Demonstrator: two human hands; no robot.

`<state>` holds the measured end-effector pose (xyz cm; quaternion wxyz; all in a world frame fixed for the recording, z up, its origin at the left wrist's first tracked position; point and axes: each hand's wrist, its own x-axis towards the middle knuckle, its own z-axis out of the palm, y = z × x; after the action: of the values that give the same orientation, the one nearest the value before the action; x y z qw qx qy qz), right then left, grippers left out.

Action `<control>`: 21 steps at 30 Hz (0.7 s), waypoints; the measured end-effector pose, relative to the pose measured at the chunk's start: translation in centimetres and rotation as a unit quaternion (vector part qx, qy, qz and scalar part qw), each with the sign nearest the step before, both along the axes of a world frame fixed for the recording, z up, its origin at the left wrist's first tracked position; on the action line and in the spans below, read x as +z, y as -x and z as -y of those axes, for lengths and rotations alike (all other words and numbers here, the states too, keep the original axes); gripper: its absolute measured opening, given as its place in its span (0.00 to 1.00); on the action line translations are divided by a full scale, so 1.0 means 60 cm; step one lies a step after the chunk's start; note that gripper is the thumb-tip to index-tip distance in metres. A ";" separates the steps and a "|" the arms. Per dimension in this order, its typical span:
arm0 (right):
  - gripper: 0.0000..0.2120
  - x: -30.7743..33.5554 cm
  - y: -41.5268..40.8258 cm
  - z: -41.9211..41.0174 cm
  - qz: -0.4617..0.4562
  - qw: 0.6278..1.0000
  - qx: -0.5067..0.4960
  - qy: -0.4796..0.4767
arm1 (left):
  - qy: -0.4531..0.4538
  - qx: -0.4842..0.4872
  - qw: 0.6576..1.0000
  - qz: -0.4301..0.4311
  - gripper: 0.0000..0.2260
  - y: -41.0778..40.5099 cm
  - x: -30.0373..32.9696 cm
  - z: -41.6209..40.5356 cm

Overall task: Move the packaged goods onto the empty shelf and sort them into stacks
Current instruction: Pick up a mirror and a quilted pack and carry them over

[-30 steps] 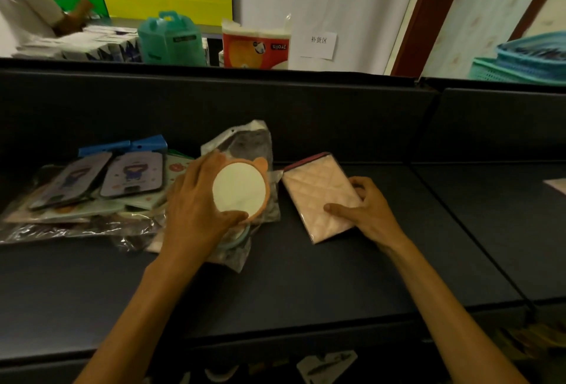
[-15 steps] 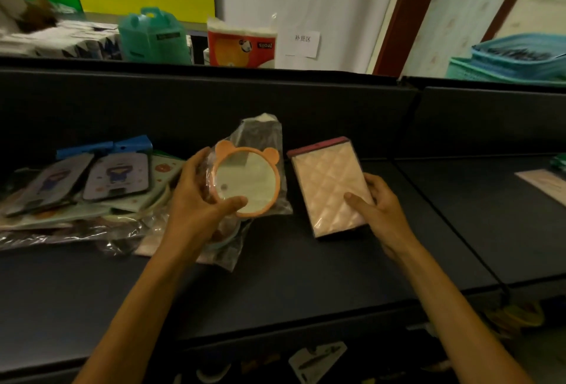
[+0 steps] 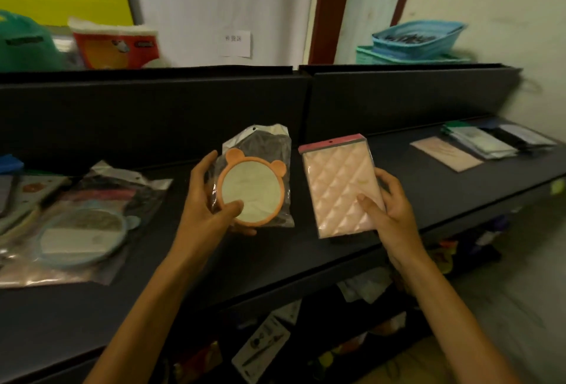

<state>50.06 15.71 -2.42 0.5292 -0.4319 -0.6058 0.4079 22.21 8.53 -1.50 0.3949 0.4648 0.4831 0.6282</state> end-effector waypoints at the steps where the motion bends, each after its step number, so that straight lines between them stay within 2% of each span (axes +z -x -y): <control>1: 0.21 0.000 -0.031 -0.001 -0.003 1.000 -0.009 0.002 | 0.004 -0.009 1.000 0.002 0.37 -0.030 0.000 -0.007; 6: 0.21 -0.004 -0.198 -0.020 -0.019 0.999 -0.041 0.012 | 0.005 -0.030 0.999 0.012 0.37 -0.190 -0.006 -0.042; 12: 0.21 -0.002 -0.378 -0.051 -0.013 0.998 -0.058 0.028 | -0.022 -0.019 0.999 -0.028 0.38 -0.357 -0.009 -0.091; 21: 0.22 0.007 -0.543 -0.094 -0.033 0.994 -0.103 0.034 | -0.059 -0.055 0.995 -0.057 0.37 -0.514 0.002 -0.171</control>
<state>82.63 21.35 -1.98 0.5733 -0.4958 -0.5260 0.3858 53.04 18.79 -1.40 0.3728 0.5484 0.4407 0.6050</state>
